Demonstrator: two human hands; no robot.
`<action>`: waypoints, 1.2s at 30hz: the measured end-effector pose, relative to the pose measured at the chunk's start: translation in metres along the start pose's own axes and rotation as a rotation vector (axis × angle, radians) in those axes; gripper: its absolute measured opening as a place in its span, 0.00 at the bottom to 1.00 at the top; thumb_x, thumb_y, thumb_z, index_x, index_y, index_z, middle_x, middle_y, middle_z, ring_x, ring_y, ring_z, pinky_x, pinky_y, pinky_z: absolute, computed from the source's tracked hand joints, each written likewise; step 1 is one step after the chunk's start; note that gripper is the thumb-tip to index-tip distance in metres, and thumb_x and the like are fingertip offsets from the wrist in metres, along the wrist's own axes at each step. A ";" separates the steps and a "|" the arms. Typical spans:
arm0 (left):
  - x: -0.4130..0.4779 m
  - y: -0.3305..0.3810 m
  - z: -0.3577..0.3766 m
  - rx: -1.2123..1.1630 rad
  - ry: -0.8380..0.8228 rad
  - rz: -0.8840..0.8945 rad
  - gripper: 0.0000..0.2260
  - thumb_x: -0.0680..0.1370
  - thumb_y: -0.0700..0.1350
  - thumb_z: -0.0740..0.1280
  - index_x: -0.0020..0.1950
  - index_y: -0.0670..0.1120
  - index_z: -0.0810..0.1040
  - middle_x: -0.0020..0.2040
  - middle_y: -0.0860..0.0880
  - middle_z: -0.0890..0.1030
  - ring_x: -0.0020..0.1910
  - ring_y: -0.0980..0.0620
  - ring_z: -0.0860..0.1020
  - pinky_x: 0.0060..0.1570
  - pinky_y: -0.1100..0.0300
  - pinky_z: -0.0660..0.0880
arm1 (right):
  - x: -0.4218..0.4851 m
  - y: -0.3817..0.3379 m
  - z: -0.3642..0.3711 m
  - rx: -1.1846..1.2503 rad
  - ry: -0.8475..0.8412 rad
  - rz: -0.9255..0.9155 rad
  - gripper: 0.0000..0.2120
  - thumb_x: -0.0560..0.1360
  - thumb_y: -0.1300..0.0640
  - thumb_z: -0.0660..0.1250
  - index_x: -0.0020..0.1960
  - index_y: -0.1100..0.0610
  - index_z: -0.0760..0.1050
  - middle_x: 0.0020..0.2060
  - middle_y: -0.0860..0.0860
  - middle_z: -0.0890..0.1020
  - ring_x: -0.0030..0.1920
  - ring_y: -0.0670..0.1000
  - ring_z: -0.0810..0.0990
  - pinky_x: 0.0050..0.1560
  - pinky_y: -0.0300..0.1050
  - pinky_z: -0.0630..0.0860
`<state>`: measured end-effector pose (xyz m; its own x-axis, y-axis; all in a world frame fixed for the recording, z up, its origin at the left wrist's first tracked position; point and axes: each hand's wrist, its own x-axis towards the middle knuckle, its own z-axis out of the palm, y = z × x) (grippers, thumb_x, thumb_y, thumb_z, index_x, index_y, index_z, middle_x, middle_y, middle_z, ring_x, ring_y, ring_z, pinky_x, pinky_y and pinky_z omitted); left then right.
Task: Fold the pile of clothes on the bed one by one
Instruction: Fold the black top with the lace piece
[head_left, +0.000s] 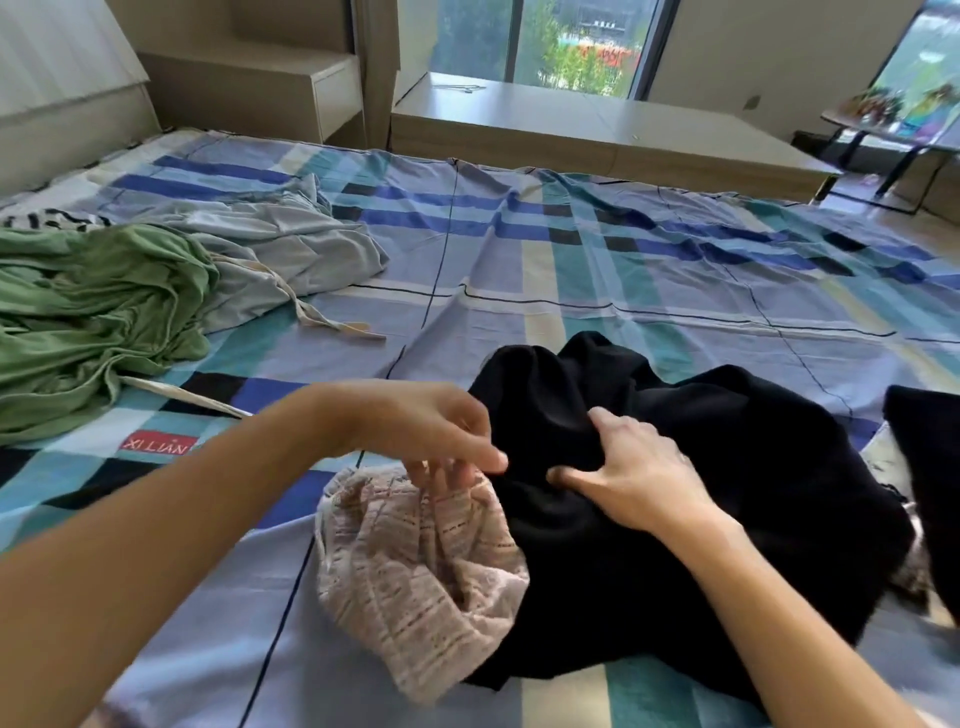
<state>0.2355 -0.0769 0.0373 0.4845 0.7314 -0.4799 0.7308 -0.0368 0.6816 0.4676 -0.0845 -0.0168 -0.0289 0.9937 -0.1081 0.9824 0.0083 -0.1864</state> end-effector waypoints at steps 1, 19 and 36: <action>0.013 -0.010 -0.004 -0.069 0.157 -0.035 0.11 0.81 0.52 0.68 0.45 0.45 0.76 0.42 0.46 0.81 0.39 0.51 0.78 0.41 0.55 0.75 | 0.003 -0.001 0.002 0.045 0.021 -0.028 0.25 0.71 0.37 0.70 0.62 0.49 0.74 0.56 0.51 0.80 0.60 0.58 0.78 0.56 0.51 0.75; 0.046 0.027 0.087 -0.540 0.219 0.301 0.23 0.69 0.42 0.79 0.61 0.53 0.78 0.51 0.50 0.85 0.51 0.54 0.83 0.56 0.59 0.79 | -0.032 0.033 -0.078 0.524 0.209 -0.051 0.10 0.73 0.43 0.71 0.49 0.47 0.77 0.40 0.45 0.83 0.43 0.46 0.81 0.42 0.42 0.73; -0.001 0.067 0.018 -0.326 0.473 0.336 0.16 0.65 0.59 0.72 0.50 0.54 0.81 0.42 0.54 0.85 0.44 0.58 0.82 0.50 0.49 0.80 | -0.010 -0.053 -0.123 1.397 0.131 -0.064 0.07 0.79 0.61 0.68 0.52 0.63 0.81 0.43 0.59 0.85 0.45 0.57 0.84 0.48 0.49 0.81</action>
<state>0.2929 -0.0926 0.0736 0.3431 0.9388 0.0313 0.3581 -0.1615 0.9196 0.4384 -0.0807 0.1140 0.0267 0.9996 0.0135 -0.0144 0.0139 -0.9998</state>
